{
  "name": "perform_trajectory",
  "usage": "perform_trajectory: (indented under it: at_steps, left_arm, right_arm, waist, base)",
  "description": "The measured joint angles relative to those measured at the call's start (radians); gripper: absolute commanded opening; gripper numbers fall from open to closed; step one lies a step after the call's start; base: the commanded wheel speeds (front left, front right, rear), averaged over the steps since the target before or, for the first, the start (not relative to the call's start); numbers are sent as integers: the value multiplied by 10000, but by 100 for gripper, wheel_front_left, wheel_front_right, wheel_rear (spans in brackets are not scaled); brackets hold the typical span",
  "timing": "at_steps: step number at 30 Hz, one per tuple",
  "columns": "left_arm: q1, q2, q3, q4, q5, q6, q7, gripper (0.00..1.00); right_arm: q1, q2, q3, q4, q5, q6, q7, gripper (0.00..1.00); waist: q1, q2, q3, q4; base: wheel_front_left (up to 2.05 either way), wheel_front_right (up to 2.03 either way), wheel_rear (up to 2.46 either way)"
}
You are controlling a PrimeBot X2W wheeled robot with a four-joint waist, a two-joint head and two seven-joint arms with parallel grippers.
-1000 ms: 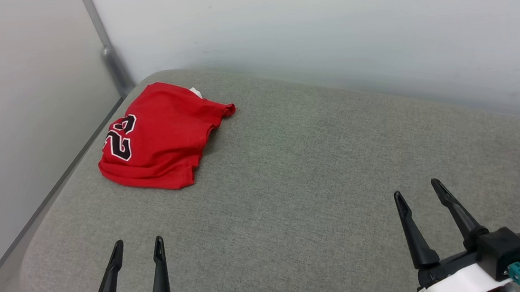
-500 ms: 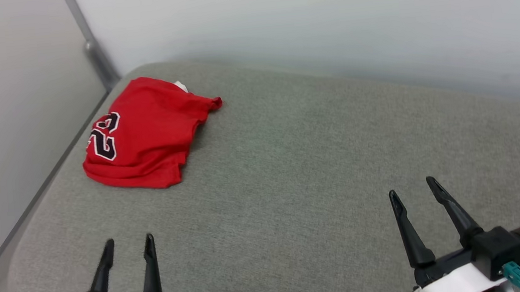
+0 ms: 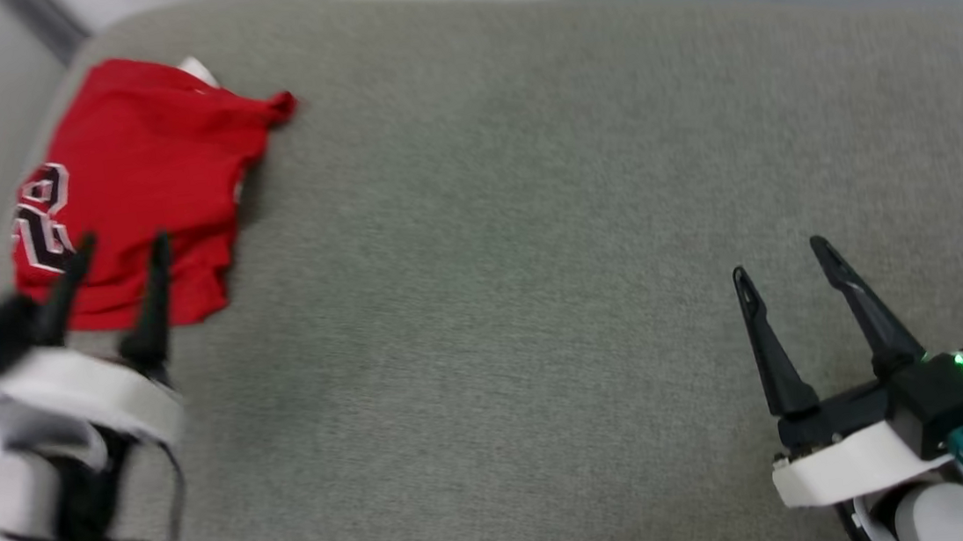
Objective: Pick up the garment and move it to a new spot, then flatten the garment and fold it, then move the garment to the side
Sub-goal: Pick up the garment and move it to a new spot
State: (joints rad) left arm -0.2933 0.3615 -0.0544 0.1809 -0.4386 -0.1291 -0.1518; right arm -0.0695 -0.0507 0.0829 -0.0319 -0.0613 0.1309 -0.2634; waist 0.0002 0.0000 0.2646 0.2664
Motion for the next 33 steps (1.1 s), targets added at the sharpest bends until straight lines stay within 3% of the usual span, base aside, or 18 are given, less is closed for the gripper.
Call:
perform_trajectory:
  at_steps: [6,10,11,20,24,25,26,33]
  left_arm:
    - [-2238,2725,-1022,826,-2520,0,2943,100]
    - [-3234,3691,-1503,1555,-4142,0,4863,100]
    - [-3579,4123,-1791,1810,-4752,0,5754,100]
    - [-4317,5087,-2412,2903,-5979,0,8266,100]
    - [-4437,5335,-2596,3227,-6088,-17,8617,100]
    - [-4496,5350,-2606,3331,-6128,-17,8640,45]
    - [-4513,5377,-2675,3390,-6288,-15,8799,0]
    - [-4401,5427,-3091,3070,-6596,13,8414,0]
  right_arm:
    - [-443,2,-117,-209,-105,0,0,100]
    - [-608,0,-136,-280,-102,0,0,100]
    - [-656,0,-155,-288,-102,0,0,100]
    - [-818,0,-186,-343,-17,0,0,100]
    - [-905,0,-230,-351,40,0,0,100]
    - [-906,0,-238,-351,59,0,0,100]
    - [-948,0,-244,-341,65,0,0,100]
    - [-981,-2,-320,-178,94,0,0,100]
  waist:
    - [1,0,1128,-589]
    - [1,0,1775,-1042]
    - [1,0,2062,-1261]
    - [1,0,2981,-1968]
    - [0,0,3246,-2184]
    - [0,0,3286,-2216]
    - [0,0,3328,-2259]
    - [0,0,3018,-2263]
  base:
    - [0,0,0]
    - [0,0,0]
    - [0,0,0]
    - [0,0,0]
    - [0,0,0]
    - [0,0,0]
    - [0,0,0]
    - [0,0,0]
